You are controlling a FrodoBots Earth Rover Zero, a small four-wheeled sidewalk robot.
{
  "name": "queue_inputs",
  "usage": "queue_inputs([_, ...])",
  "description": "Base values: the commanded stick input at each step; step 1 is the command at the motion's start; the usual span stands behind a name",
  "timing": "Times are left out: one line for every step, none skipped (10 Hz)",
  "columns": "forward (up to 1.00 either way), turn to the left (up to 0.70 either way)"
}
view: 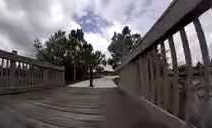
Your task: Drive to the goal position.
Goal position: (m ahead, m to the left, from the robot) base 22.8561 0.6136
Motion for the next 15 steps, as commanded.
queue_inputs([0.60,0.01])
queue_inputs([0.60,0.01])
queue_inputs([0.60,0.01])
queue_inputs([0.60,0.01])
queue_inputs([0.60,0.01])
queue_inputs([0.60,0.01])
queue_inputs([0.60,0.01])
queue_inputs([0.60,0.01])
queue_inputs([0.60,0.01])
queue_inputs([0.60,0.01])
queue_inputs([0.60,0.01])
queue_inputs([0.60,0.01])
queue_inputs([0.60,0.01])
queue_inputs([0.60,0.01])
queue_inputs([0.60,0.01])
